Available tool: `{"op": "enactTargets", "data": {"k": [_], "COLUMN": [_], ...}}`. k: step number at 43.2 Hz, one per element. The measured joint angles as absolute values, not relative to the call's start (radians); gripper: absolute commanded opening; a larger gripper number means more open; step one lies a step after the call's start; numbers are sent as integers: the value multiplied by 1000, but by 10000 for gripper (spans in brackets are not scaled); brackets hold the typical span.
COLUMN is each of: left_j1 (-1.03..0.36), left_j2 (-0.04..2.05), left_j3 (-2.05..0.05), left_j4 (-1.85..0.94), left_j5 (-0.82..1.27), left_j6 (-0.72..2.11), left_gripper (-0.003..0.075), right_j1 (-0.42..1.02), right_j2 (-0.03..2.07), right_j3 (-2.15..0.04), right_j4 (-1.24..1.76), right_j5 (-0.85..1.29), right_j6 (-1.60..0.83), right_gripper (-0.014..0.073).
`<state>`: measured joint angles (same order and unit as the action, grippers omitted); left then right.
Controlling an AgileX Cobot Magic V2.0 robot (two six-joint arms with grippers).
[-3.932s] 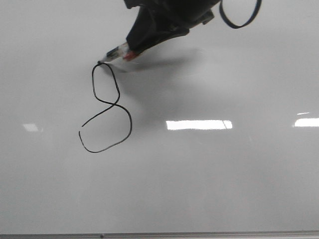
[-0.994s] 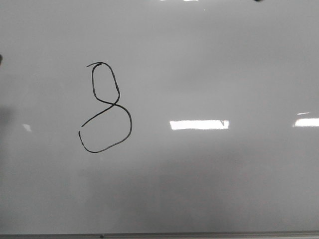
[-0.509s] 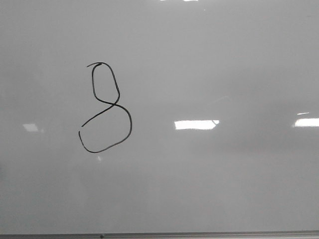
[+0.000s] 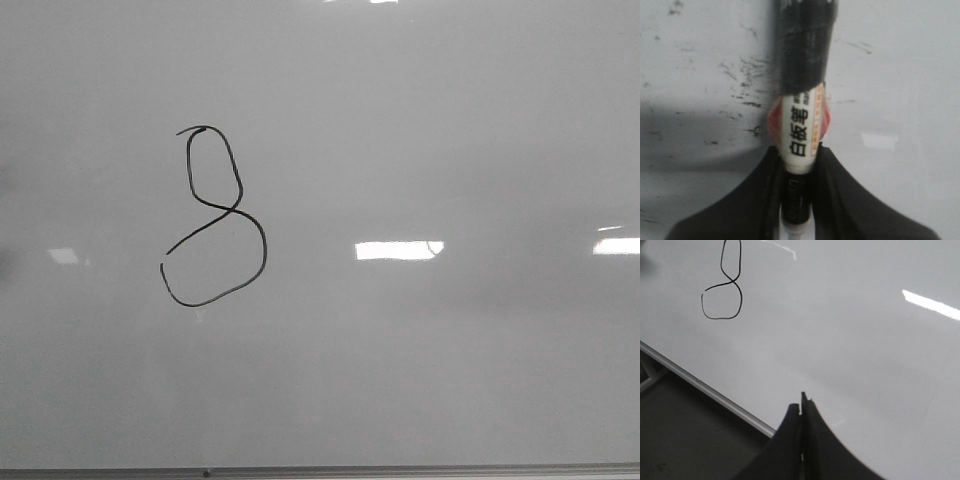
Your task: Write number 8 on whiteboard
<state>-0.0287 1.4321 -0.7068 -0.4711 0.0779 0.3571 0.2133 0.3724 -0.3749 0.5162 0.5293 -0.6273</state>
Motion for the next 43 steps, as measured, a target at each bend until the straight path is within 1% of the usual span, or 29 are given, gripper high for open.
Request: {"op": "enactTargets", "data": {"k": [6,10,15,24,31,34,38,41,43], "left_j1": [-29,-29,-29,-29,-29,-29,-29,-29,-29], "left_j2": [1440,1450,1454,1415,1309,1247,1157,1071,1010], "left_j3": [-714,-716,-719,-719,-688,-667,-630,-596,-578], "left_j4": [-471,-471,-471,-471,-449,-425,-409,-402,-400], "left_j5": [82,84,84,88,102,125,155,173,183], "left_j6": [357,357,357,356,356,356,356,356,356], "left_gripper": [201,280,321,323,321,308,266,210,156], "right_j1": [213,213,213,213,213,213,213,213,213], "right_j2": [372,372,372,372,372,372,372,372,372], "right_j3": [-375,-375,-375,-375,-375,-375,-375,-375,-375], "right_j4": [516,516,516,516,516,516,516,516,516], "right_j5": [529,529,529,529,529,529,529,529,529], "right_j6": [-627,-627,-627,-627,-627,-627,-627,-627,-627], "right_gripper": [-68,-68,-68,-68,-68,-68,-68,-68,-68]}}
